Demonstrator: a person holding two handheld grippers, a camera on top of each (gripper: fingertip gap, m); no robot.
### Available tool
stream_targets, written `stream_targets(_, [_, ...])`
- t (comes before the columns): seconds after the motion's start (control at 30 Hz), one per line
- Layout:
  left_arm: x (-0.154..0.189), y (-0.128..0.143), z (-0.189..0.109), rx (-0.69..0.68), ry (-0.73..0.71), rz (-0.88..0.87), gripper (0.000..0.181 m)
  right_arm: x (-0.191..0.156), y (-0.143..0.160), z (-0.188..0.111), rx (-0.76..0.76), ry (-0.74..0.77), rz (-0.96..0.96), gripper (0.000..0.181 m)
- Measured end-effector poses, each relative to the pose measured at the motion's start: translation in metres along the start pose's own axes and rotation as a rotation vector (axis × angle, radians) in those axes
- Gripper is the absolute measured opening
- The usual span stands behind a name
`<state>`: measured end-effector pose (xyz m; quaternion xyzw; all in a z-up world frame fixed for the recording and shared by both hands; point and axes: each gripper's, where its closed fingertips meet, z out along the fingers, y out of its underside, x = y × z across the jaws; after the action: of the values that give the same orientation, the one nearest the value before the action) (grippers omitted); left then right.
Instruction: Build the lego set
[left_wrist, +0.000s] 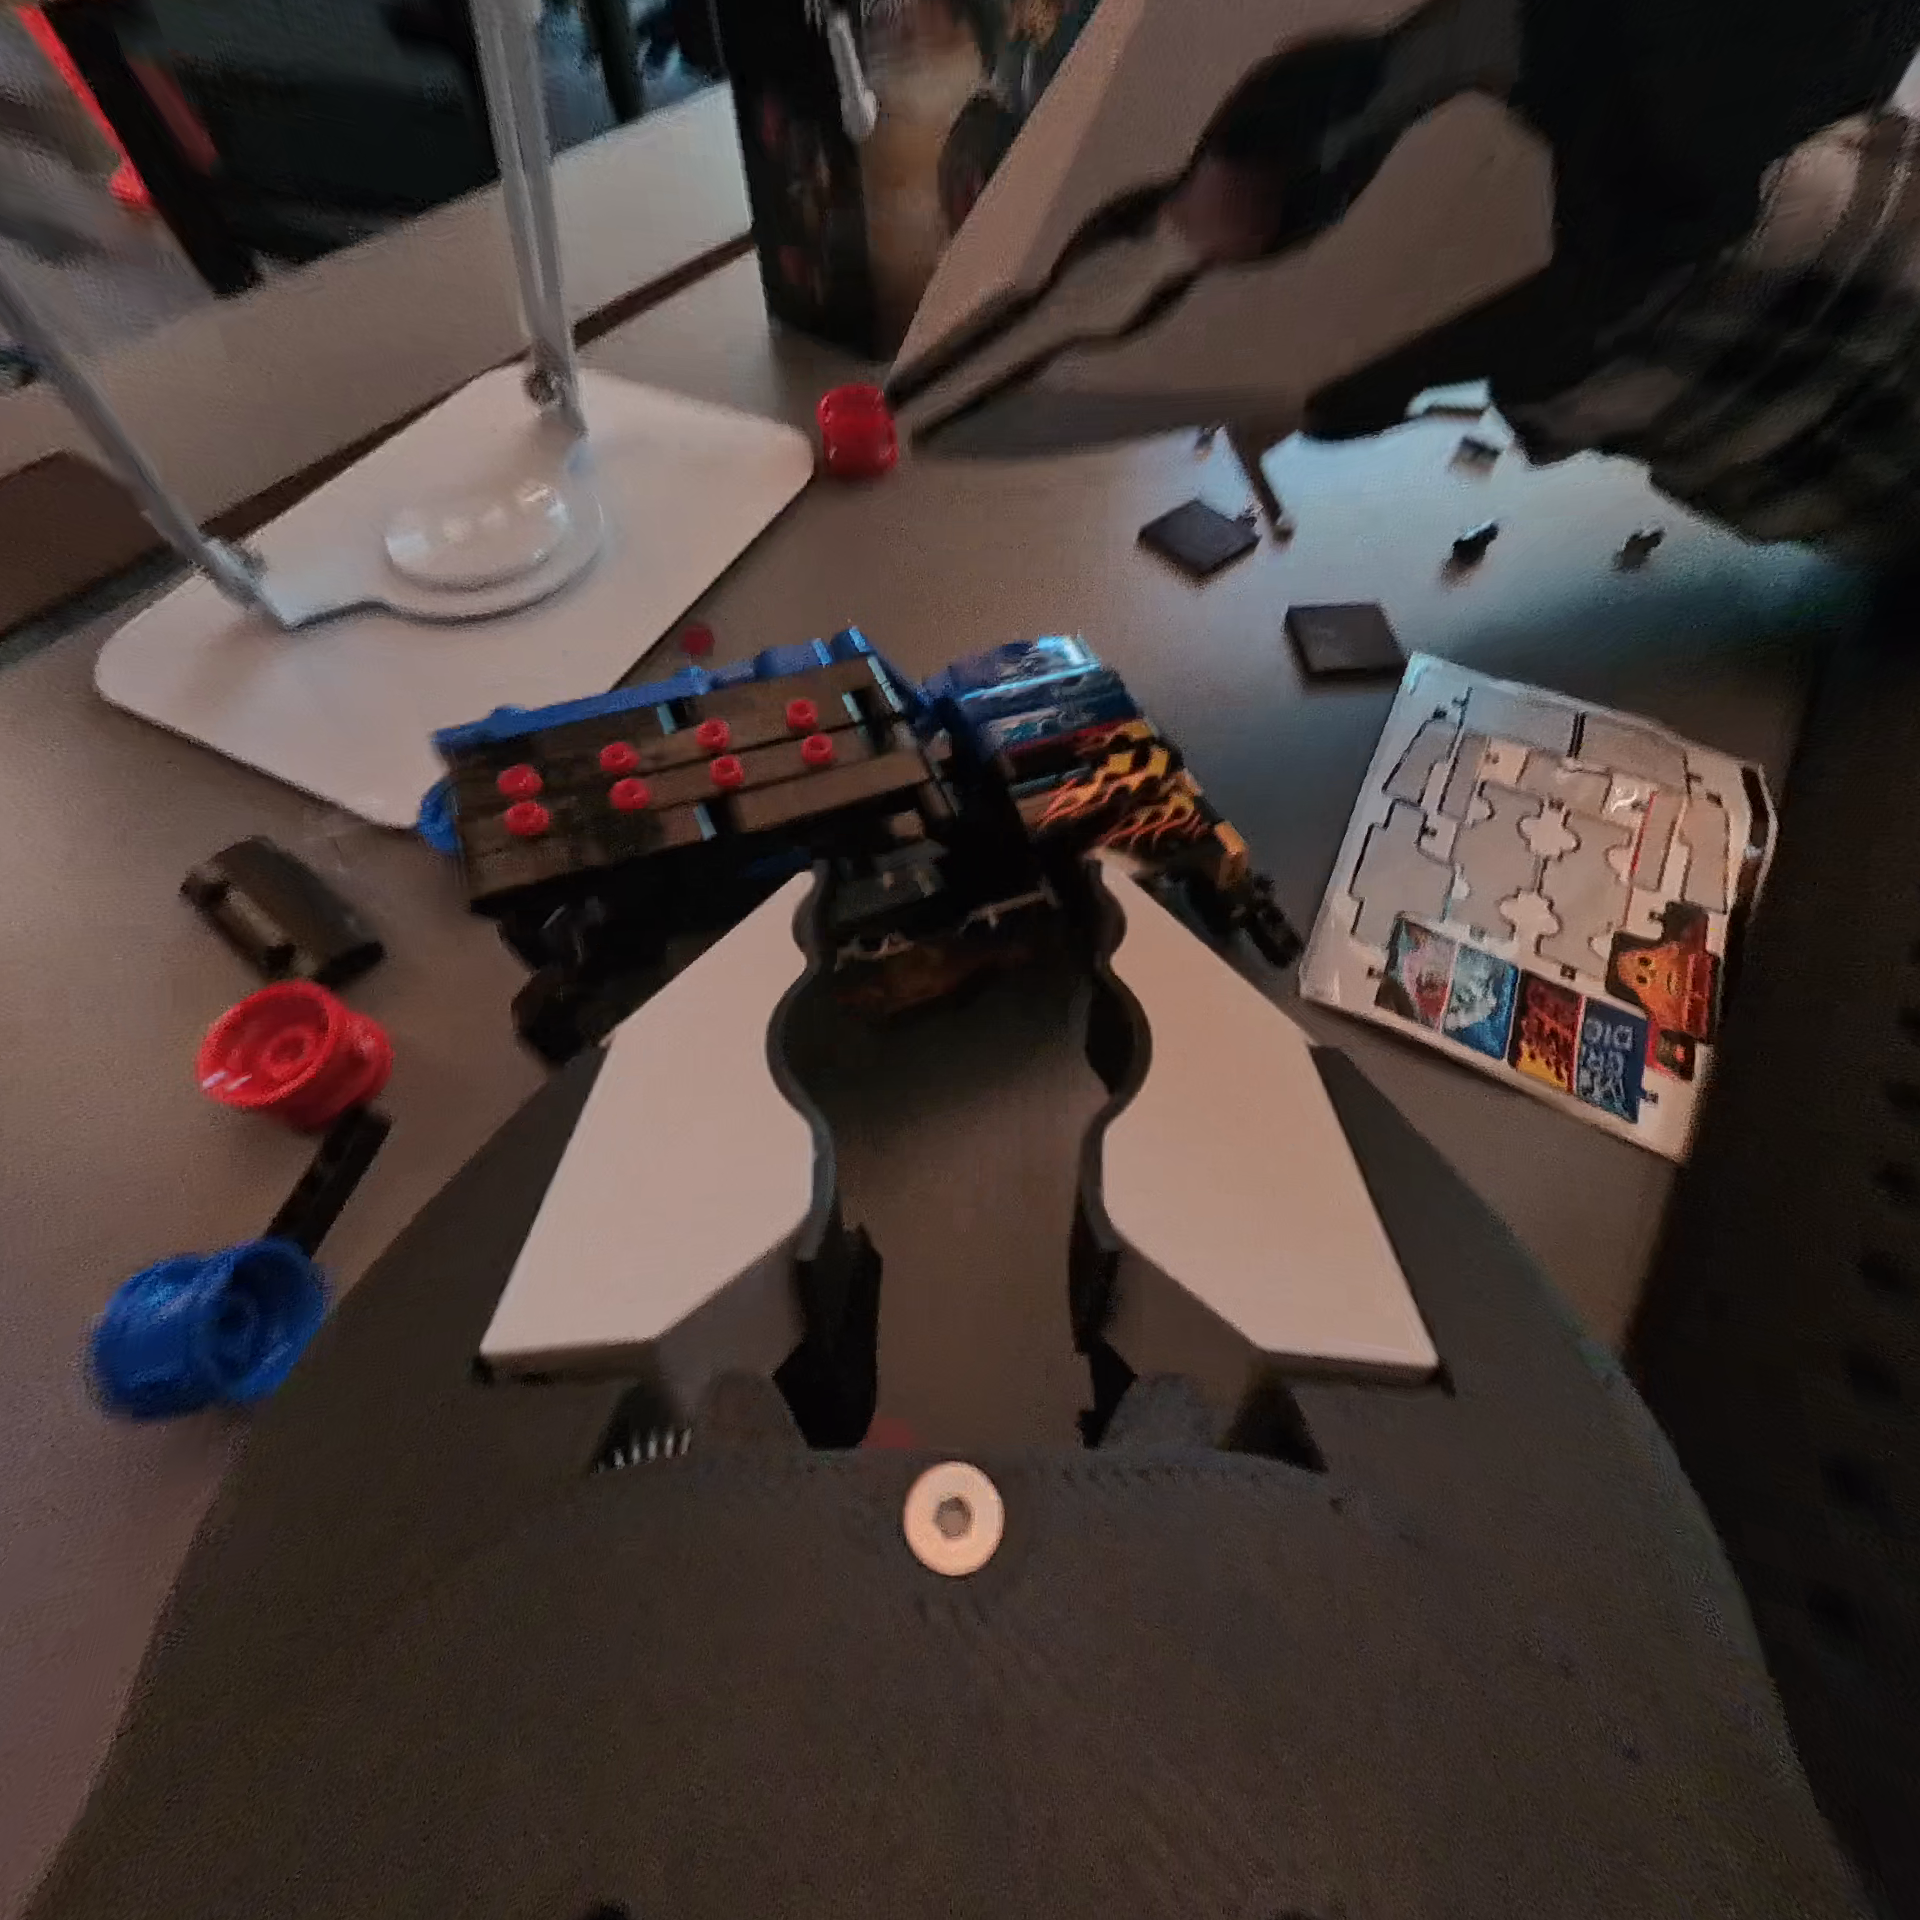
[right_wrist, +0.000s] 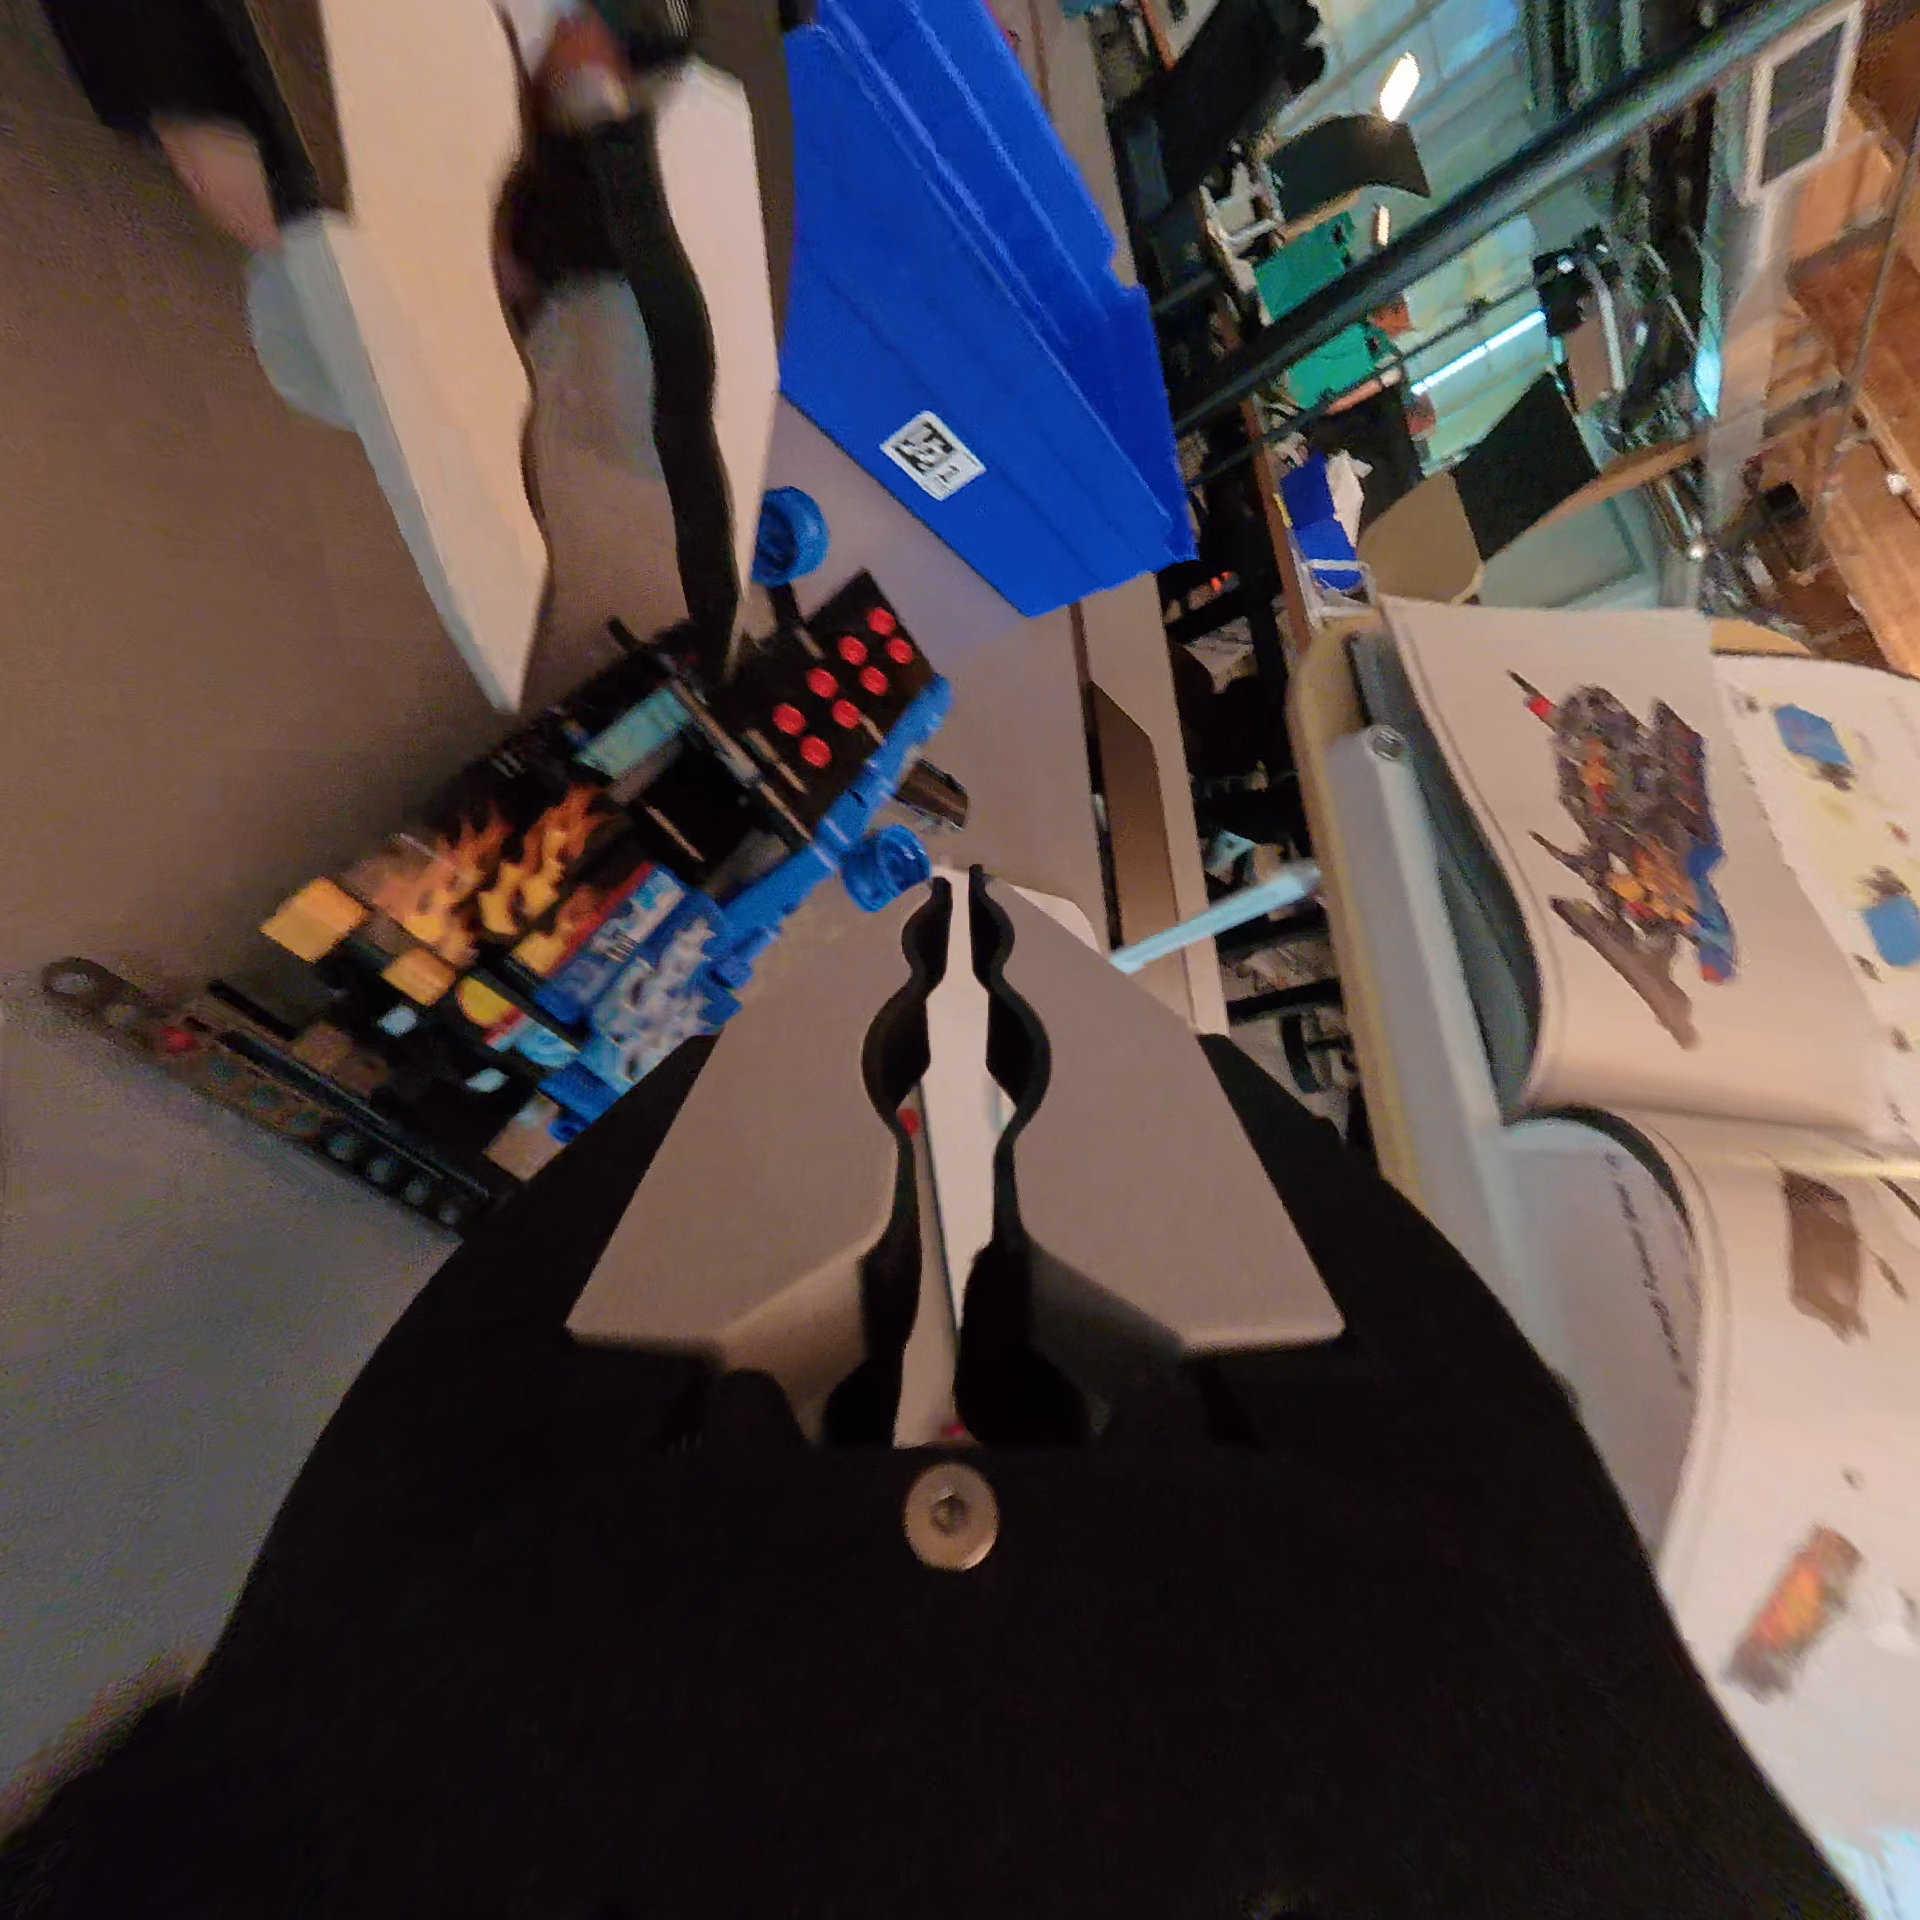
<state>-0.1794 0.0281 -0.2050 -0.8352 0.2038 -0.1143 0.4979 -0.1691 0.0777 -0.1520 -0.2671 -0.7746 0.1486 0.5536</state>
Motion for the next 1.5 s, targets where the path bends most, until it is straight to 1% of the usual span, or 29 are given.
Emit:
stream_targets(0.03, [-0.007,-0.002,-0.01,-0.032,-0.048,0.006,0.048,0.007,0.004,-0.003,-0.008,0.02,0.011,0.0])
stream_targets(0.1, [-0.012,-0.014,-0.037,-0.049,-0.099,0.023,0.059,0.02,0.01,-0.01,-0.014,0.048,0.047,0.0])
stream_targets(0.13, [-0.013,-0.019,-0.052,-0.064,-0.117,0.037,0.06,0.025,0.012,-0.013,-0.014,0.057,0.062,0.001])
stream_targets(0.2, [-0.019,-0.021,-0.08,-0.106,-0.18,0.098,0.056,0.034,0.016,-0.017,-0.017,0.074,0.088,0.001])
stream_targets(0.27, [-0.024,-0.014,-0.104,-0.156,-0.229,0.123,0.052,0.043,0.018,-0.023,-0.018,0.083,0.112,0.001])
stream_targets(0.33, [-0.025,-0.004,-0.123,-0.189,-0.247,0.135,0.043,0.051,0.021,-0.03,-0.029,0.088,0.126,0.001])
stream_targets(0.4, [-0.033,0.014,-0.14,-0.262,-0.297,0.14,0.042,0.061,0.024,-0.041,-0.053,0.086,0.142,0.0])
stream_targets(0.47, [-0.036,0.026,-0.15,-0.287,-0.31,0.136,0.042,0.068,0.026,-0.055,-0.08,0.066,0.167,0.001])
stream_targets(0.53, [-0.031,0.032,-0.147,-0.283,-0.279,0.122,0.043,0.078,0.028,-0.071,-0.117,0.07,0.191,0.002])
stream_targets(0.67, [-0.029,0.038,-0.12,-0.327,-0.266,0.198,0.051,0.084,0.04,-0.107,-0.203,0.069,0.263,0.011])
stream_targets(0.77, [-0.031,0.027,-0.094,-0.312,-0.251,0.242,0.058,0.076,0.062,-0.138,-0.299,0.069,0.32,0.018])
stream_targets(0.83, [-0.031,0.015,-0.076,-0.295,-0.233,0.294,0.065,0.064,0.08,-0.16,-0.357,0.059,0.378,0.019])
stream_targets(0.9, [-0.036,0.006,-0.059,-0.304,-0.23,0.392,0.068,0.05,0.1,-0.18,-0.406,0.049,0.447,0.022])
stream_targets(1.0, [-0.051,0.006,-0.038,-0.389,-0.229,0.565,0.078,0.026,0.124,-0.207,-0.46,0.042,0.535,0.023])
stream_targets(1.1, [-0.051,0.001,-0.022,-0.4,-0.167,0.702,0.085,0.004,0.143,-0.231,-0.514,0.038,0.604,0.023])
stream_targets(1.2, [-0.056,-0.004,-0.009,-0.412,-0.147,0.816,0.094,-0.021,0.159,-0.252,-0.566,0.013,0.677,0.024])
stream_targets(1.23, [-0.057,-0.001,-0.004,-0.428,-0.13,0.837,0.092,-0.028,0.164,-0.258,-0.583,0.009,0.699,0.024])
stream_targets(1.3, [-0.056,0.003,0.003,-0.452,-0.099,0.856,0.085,-0.039,0.171,-0.27,-0.602,0.004,0.739,0.024])
stream_targets(1.37, [-0.055,0.0,0.007,-0.433,-0.105,0.847,0.078,-0.048,0.178,-0.282,-0.633,0.009,0.763,0.024])
stream_targets(1.5, [-0.052,0.002,0.004,-0.452,-0.146,0.826,0.076,-0.057,0.19,-0.311,-0.704,0.046,0.805,0.022])
